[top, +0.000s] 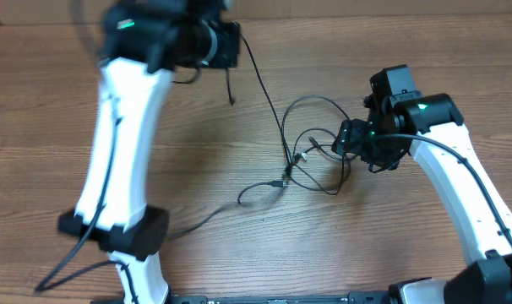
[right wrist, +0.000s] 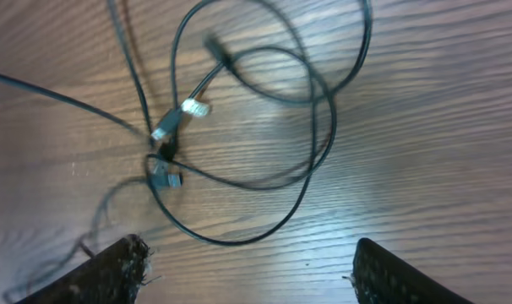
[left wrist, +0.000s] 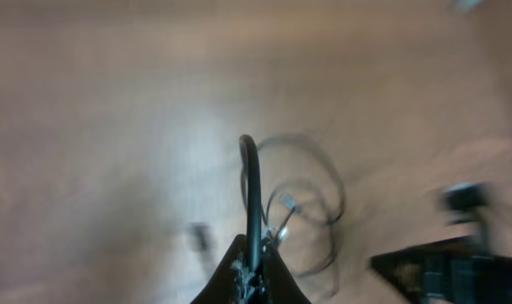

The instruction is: Untangle cables

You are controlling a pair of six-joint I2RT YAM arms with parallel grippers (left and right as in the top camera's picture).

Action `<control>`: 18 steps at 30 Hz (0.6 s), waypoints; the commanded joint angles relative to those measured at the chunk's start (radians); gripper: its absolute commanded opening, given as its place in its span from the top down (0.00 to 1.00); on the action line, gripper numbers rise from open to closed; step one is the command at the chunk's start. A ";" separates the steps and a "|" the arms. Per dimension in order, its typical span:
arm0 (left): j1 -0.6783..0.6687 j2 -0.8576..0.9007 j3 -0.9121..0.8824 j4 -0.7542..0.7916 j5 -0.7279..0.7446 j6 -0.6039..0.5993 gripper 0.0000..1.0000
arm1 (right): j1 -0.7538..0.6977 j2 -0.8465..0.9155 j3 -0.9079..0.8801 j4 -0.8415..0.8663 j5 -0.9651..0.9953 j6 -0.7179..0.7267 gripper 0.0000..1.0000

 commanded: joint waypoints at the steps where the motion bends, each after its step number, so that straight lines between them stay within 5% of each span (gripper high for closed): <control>1: 0.038 -0.081 0.117 0.000 -0.006 0.032 0.96 | -0.001 0.049 0.010 0.005 -0.081 -0.077 0.24; 15: 0.365 -0.117 0.134 -0.019 -0.139 -0.022 0.95 | -0.001 0.151 0.010 -0.043 -0.082 -0.103 0.23; 18: 0.382 -0.081 0.134 -0.058 -0.138 -0.021 0.80 | -0.001 0.151 0.010 -0.043 -0.082 -0.103 0.23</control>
